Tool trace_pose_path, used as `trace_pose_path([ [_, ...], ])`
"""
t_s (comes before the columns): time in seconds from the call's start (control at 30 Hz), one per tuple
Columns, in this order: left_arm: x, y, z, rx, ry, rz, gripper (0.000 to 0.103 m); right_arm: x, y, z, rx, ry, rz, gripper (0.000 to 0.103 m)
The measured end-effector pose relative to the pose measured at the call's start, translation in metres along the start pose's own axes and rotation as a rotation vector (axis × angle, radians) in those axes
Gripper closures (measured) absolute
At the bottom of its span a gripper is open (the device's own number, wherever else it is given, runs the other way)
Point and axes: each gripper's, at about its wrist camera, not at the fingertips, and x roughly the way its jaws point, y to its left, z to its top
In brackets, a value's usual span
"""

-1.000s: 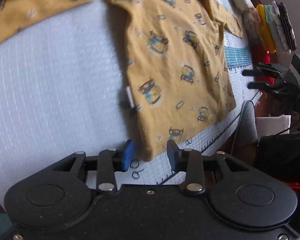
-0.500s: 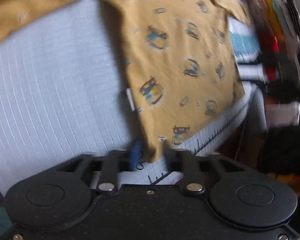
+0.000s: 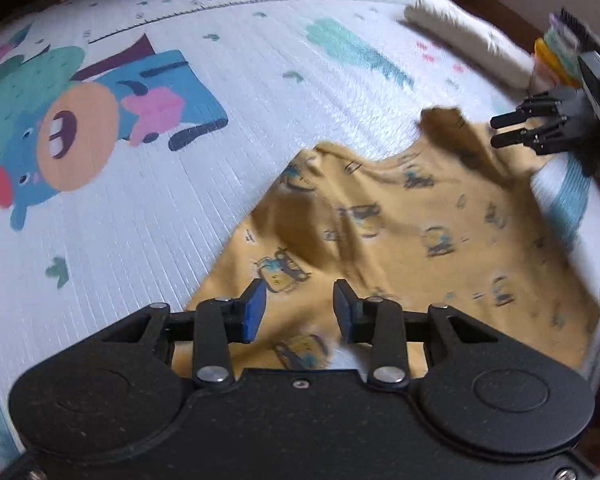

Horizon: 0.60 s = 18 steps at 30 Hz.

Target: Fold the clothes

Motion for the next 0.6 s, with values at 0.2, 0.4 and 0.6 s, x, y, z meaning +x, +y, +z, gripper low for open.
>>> trace_pose_path([
  [0.2, 0.005, 0.011, -0.007, -0.1, 0.042, 0.068, 0.07, -0.021, -0.017, -0.035, 0.184, 0.001, -0.128, 0.055],
  [0.4, -0.017, 0.01, -0.011, -0.085, 0.013, 0.049, 0.068, -0.057, -0.011, -0.076, 0.192, -0.021, -0.172, 0.056],
  [0.6, -0.053, 0.02, -0.045, 0.123, 0.012, 0.122, 0.058, -0.073, -0.011, -0.109, -0.216, 0.086, -0.264, 0.052],
])
